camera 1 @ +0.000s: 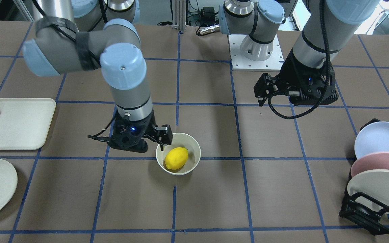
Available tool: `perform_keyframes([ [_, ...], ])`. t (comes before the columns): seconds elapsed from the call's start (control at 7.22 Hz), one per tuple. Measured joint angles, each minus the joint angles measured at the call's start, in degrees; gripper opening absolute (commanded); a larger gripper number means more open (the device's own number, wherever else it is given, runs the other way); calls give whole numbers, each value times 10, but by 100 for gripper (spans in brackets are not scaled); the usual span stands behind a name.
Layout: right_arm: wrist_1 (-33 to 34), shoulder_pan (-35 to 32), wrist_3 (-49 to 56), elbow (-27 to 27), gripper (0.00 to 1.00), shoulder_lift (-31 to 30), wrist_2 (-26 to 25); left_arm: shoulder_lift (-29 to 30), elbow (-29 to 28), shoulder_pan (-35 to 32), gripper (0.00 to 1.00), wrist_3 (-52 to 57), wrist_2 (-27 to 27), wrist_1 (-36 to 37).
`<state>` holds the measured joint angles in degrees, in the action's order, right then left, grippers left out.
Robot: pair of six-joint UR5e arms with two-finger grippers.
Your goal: Place bowl and put lemon in it
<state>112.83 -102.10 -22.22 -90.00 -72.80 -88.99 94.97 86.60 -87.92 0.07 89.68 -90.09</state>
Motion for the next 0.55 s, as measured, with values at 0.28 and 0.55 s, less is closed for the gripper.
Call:
perform_keyframes([
  [0.28, -113, 68, 31, -1, 100, -76, -4, -1, 0, 0, 100, 0, 0, 0],
  [0.55, -201, 115, 59, -5, 100, -139, -1, -2, 1, -1, 100, 2, 0, 0],
])
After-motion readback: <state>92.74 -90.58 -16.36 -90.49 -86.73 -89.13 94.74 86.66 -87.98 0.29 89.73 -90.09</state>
